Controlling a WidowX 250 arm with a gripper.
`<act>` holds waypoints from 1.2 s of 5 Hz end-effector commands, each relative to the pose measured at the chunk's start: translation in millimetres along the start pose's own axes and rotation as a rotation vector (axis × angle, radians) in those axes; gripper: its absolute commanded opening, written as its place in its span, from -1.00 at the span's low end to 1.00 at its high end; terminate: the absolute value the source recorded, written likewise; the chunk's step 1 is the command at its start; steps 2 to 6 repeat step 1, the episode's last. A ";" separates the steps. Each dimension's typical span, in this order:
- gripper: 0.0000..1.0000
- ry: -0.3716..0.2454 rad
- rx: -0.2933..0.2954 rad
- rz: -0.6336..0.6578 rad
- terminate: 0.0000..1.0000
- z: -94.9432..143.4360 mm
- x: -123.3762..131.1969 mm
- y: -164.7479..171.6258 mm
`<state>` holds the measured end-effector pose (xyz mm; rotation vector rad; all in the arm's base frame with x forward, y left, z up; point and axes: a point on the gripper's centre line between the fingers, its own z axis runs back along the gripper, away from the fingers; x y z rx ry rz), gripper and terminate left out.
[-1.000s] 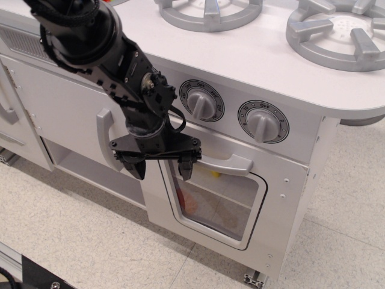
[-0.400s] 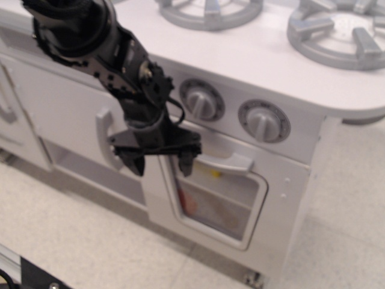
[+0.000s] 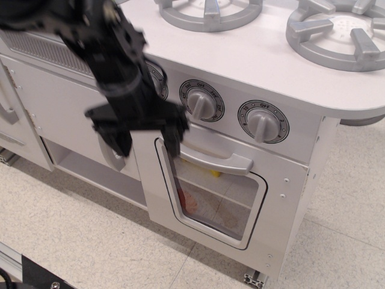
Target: Close oven
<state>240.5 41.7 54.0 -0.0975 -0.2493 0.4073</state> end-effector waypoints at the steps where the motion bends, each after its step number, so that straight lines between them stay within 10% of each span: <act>1: 1.00 -0.040 -0.008 -0.004 1.00 10.2 5.6 2.4; 6: 1.00 -0.040 -0.008 -0.004 1.00 10.2 5.6 2.4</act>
